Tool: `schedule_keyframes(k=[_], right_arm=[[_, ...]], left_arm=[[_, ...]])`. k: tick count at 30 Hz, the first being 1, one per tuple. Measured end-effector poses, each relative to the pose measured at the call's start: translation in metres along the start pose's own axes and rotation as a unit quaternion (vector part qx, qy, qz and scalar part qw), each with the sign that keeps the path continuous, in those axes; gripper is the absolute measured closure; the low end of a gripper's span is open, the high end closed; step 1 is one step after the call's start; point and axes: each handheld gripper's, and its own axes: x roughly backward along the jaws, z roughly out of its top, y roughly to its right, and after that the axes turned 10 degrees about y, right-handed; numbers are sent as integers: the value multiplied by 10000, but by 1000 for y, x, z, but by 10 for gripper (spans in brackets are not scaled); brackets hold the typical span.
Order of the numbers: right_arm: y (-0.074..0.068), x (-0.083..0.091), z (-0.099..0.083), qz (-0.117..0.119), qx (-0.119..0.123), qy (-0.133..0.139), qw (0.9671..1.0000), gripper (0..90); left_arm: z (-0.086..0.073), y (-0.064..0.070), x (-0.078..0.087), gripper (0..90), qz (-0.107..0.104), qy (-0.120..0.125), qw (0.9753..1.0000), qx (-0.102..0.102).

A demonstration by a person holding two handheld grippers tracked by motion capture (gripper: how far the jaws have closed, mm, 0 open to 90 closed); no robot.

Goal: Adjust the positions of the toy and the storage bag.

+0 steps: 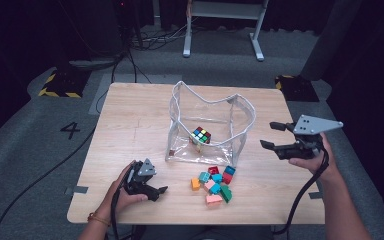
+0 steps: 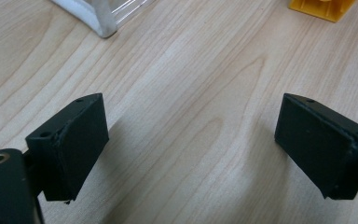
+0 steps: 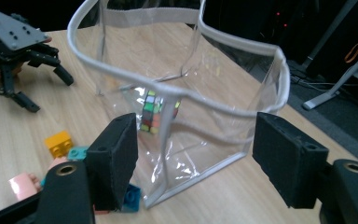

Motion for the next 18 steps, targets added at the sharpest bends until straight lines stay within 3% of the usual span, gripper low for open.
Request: schedule_keyframes(k=[6, 9, 12, 15, 18], right_arm=[[-14, 3, -53, -34, -126, -296, 9995, 311], [-16, -1, -68, -6, -211, -359, 9991, 312], [-24, -11, -94, 244, -412, -489, 9977, 316], [-33, -18, -106, 356, -354, -562, 9972, 331], [-40, -27, -116, 506, -473, -569, 9960, 352]], left_arm=[[0, -1, 1, 98, 19, -14, 10000, -40], [0, -1, 2, 98, 37, -10, 10000, -48], [0, -1, 2, 98, 35, -9, 10000, -50], [-1, -1, 2, 98, 48, -4, 10000, -47], [-1, -1, 2, 98, 54, -2, 10000, -42]])
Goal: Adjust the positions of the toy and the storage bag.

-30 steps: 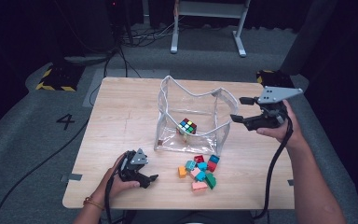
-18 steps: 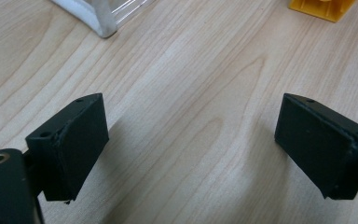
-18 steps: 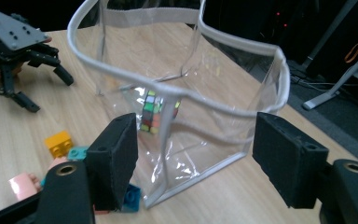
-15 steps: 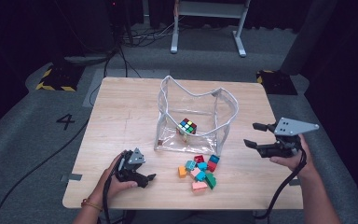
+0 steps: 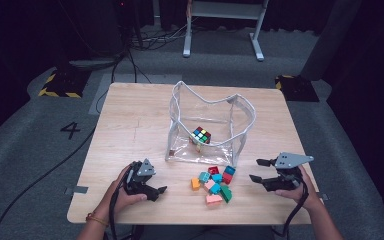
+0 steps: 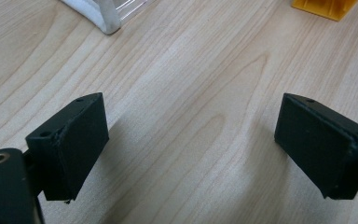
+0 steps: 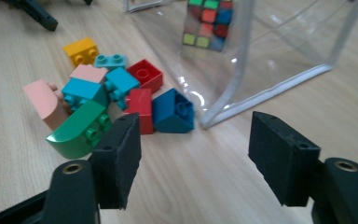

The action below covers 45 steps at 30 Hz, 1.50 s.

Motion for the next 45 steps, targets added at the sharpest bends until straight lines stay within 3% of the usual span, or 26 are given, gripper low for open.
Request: schedule_keyframes(k=[7, 10, 11, 15, 16, 26, 28, 30, 39, 40, 45], right_arm=[[-13, -26, -15, 298, 7, -182, 9994, 433], [-21, -37, -18, 426, 89, -251, 9987, 521], [-22, -39, -17, 415, 169, -247, 9987, 533], [-27, -45, -14, 539, 74, -162, 9984, 569], [-27, -47, -13, 551, 175, -151, 9982, 568], [-32, -67, -11, 536, 189, -397, 9976, 592], [-31, -73, -12, 515, 264, -425, 9974, 631], [-30, -74, -12, 501, 233, -411, 9976, 670], [-27, -67, -12, 491, 181, -320, 9981, 677], [-26, -65, -12, 512, 180, -287, 9981, 677], [-21, -51, -11, 482, 168, -155, 9986, 677]], left_arm=[[0, 0, 0, 97, 3, 1, 10000, 5], [0, 0, 0, 97, 4, 1, 10000, 5], [0, 0, 0, 97, 4, 1, 10000, 6], [0, 0, 0, 97, 12, 5, 10000, 34], [0, 1, 0, 97, 18, 7, 10000, 49], [-1, 1, 1, 97, 36, 3, 10000, 69], [-2, 1, 2, 97, 75, 3, 9999, 79], [-2, 0, 3, 97, 27, 4, 10000, 69], [-3, -6, 4, 117, -66, 28, 10000, 43], [-3, -9, 5, 122, 69, 50, 9998, 161], [-3, -10, 5, 142, 149, 55, 9998, 139]])
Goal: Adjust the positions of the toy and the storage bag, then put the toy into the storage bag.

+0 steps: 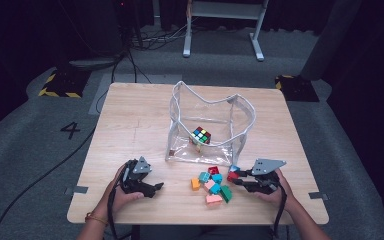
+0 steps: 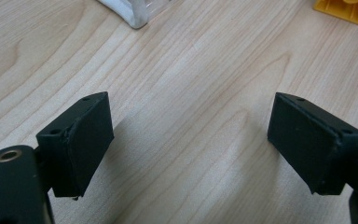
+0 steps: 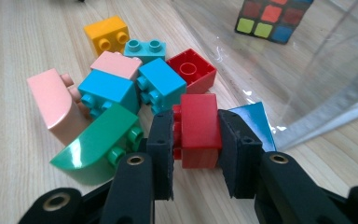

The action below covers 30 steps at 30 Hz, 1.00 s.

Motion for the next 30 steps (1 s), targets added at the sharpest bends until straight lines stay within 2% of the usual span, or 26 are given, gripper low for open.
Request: schedule_keyframes(k=[4, 9, 14, 16, 23, 30], right_arm=[[4, 8, -2, 22, -20, 57, 10000, 677], [9, 21, -2, 40, -173, 61, 9998, 678], [9, 25, -1, 105, -138, 75, 9998, 678], [8, 28, 1, 98, -153, 175, 9997, 678], [10, 35, 9, -125, -76, 345, 9993, 678], [19, 49, 15, -383, -121, 517, 9979, 678]], left_arm=[[0, 0, 0, 142, -1, -3, 10000, 15], [0, 0, 0, 142, 2, -4, 10000, 14], [0, 1, 0, 140, 14, -10, 10000, 17], [0, 1, 0, 139, 35, -13, 10000, 33], [0, 1, 0, 139, 39, -14, 10000, 39], [0, 2, 0, 139, 61, -15, 10000, 64]])
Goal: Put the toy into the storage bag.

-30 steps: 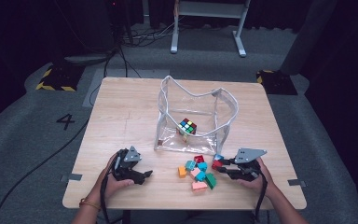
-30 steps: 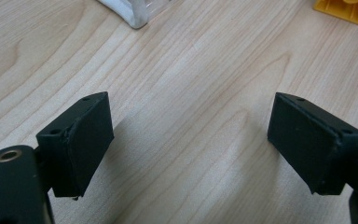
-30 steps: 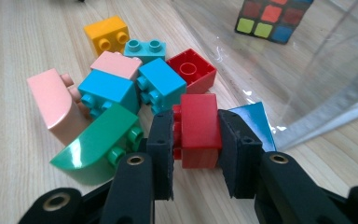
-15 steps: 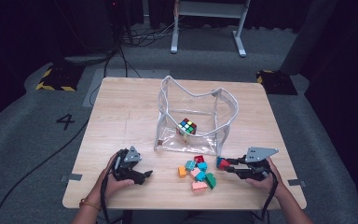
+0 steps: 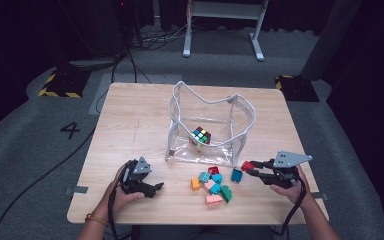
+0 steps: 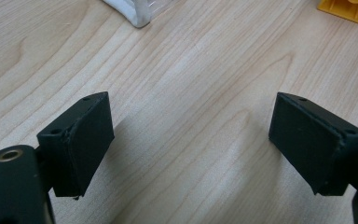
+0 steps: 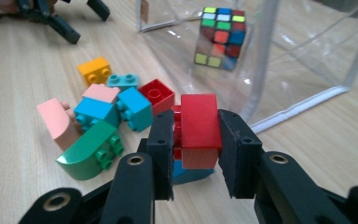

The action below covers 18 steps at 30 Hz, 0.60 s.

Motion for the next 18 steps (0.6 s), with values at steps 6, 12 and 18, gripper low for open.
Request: schedule_keyframes(k=[6, 12, 18], right_arm=[[13, 9, 9, -211, -25, 156, 9997, 678], [24, 20, 19, -491, -51, 216, 9985, 679], [39, 28, 30, -648, -171, 364, 9971, 678]], left_arm=[[0, 0, 0, 138, 15, 4, 10000, 18], [0, 0, 0, 138, 16, -3, 10000, 11], [0, 1, 0, 138, 25, -3, 10000, 19]])
